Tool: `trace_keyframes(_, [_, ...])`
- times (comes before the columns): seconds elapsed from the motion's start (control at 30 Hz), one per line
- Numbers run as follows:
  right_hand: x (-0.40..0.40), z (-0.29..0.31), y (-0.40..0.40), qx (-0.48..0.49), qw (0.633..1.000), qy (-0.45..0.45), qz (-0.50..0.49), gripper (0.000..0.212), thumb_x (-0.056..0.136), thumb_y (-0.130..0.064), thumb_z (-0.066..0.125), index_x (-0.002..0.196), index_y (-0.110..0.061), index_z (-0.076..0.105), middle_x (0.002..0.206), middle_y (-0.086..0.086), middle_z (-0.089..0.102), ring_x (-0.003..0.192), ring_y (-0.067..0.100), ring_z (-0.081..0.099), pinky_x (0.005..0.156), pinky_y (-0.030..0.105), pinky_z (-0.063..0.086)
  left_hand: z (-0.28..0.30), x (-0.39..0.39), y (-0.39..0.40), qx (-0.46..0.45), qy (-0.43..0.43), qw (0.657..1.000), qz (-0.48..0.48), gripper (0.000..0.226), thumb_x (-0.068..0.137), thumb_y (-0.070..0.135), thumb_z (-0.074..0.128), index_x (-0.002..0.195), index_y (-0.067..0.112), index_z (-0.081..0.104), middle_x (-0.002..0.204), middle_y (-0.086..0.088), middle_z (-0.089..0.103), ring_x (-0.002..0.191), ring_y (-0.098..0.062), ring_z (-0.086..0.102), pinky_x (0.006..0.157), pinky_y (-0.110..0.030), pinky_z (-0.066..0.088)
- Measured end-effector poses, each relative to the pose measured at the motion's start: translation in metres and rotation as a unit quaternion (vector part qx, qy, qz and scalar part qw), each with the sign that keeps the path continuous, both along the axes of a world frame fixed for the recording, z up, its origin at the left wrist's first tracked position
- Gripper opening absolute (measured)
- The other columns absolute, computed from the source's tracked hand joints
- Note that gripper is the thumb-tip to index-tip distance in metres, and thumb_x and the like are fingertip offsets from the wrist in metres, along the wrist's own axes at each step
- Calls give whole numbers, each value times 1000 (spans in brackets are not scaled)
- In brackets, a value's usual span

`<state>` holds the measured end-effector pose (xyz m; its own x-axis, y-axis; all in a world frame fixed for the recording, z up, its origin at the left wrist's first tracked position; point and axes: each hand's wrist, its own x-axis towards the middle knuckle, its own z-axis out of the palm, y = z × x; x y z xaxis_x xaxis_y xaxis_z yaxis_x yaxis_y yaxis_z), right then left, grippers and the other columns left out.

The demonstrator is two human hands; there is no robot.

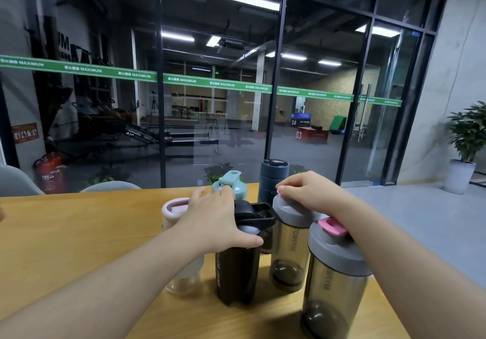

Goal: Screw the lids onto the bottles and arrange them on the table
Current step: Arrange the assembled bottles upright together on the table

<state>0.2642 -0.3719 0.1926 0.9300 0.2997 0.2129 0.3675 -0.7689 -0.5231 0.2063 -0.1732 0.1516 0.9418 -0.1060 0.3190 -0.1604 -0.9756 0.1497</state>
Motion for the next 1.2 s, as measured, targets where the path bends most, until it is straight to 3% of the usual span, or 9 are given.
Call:
trace_keyframes(0.23, [-3, 1, 1, -2, 1000, -3, 3, 21, 93, -32, 53, 103, -29, 72, 98, -8, 70, 92, 10, 62, 77, 23, 46, 6, 12, 0, 19, -17, 999, 18, 70, 67, 78, 56, 105, 20, 40, 99, 9, 53, 98, -13, 50, 112, -43, 19])
trace_keyframes(0.53, [-5, 3, 3, -3, 1000, 1, 0, 21, 94, -32, 52, 103, -28, 71, 99, -7, 69, 93, 11, 62, 74, 23, 45, 10, 41, 11, 8, 3, 999, 42, 76, 65, 79, 55, 107, 16, 44, 93, 9, 56, 95, -14, 56, 110, -43, 19])
trace_keyframes(0.7, [-5, 2, 2, -7, 1000, -1, 0, 22, 94, -32, 52, 105, -28, 71, 96, -9, 68, 90, 9, 60, 72, 21, 43, 17, 52, 13, 44, 16, 998, 51, 89, 69, 78, 55, 126, 10, 42, 115, 1, 57, 113, -19, 55, 117, -44, 13])
trace_keyframes(1.03, [-3, 1, 3, -6, 1000, 0, 3, 23, 94, -32, 52, 107, -28, 70, 100, -9, 68, 94, 9, 60, 79, 23, 44, 14, 69, 13, 48, 38, 996, 65, 98, 68, 78, 58, 133, 7, 37, 124, -1, 58, 118, -21, 54, 118, -45, 14])
trace_keyframes(1.2, [-2, 1, 3, -12, 1000, -3, 4, 23, 94, -32, 52, 107, -28, 70, 102, -7, 69, 94, 9, 61, 83, 25, 47, 11, 75, 13, 30, 51, 996, 71, 97, 66, 76, 62, 129, 7, 38, 121, -1, 58, 115, -22, 55, 115, -45, 23])
